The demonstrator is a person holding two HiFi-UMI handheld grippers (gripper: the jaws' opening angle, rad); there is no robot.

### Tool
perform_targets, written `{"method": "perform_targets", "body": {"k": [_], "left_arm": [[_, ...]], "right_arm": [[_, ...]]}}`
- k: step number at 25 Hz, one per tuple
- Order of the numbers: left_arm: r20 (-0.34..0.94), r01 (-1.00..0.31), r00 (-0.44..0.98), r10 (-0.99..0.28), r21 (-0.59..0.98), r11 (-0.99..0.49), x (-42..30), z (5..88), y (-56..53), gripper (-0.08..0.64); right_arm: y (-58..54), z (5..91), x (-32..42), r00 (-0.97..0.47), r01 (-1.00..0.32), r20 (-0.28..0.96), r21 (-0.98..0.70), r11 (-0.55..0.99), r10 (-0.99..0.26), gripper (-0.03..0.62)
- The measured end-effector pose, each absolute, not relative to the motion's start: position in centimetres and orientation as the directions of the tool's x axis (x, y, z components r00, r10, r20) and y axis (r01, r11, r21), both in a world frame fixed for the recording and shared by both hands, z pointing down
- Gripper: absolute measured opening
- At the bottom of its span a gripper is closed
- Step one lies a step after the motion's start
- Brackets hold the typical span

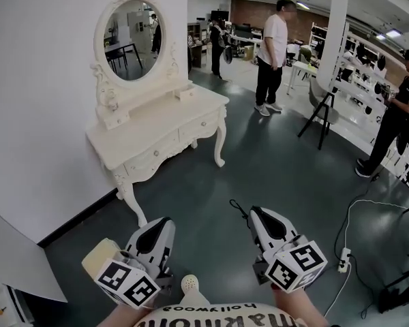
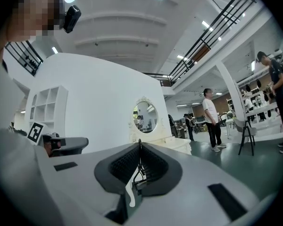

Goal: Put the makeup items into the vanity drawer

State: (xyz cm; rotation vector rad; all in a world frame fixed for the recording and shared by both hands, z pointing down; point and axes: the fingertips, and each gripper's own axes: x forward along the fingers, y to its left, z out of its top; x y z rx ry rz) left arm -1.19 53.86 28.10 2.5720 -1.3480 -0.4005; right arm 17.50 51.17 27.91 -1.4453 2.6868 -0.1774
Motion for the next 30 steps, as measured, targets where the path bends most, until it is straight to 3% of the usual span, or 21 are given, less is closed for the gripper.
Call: {"method": "perform_targets", "body": {"k": [30], "left_arm": [[-0.188,-0.752,0.560,-0.807,0.292,-0.591,-7.9,25.1,30.5,0.008]], "right_arm": [[28.2,24.9,10.8,-0.532,-0.839,-0.049,-0.110,0.534,-0.846,0.033]]}}
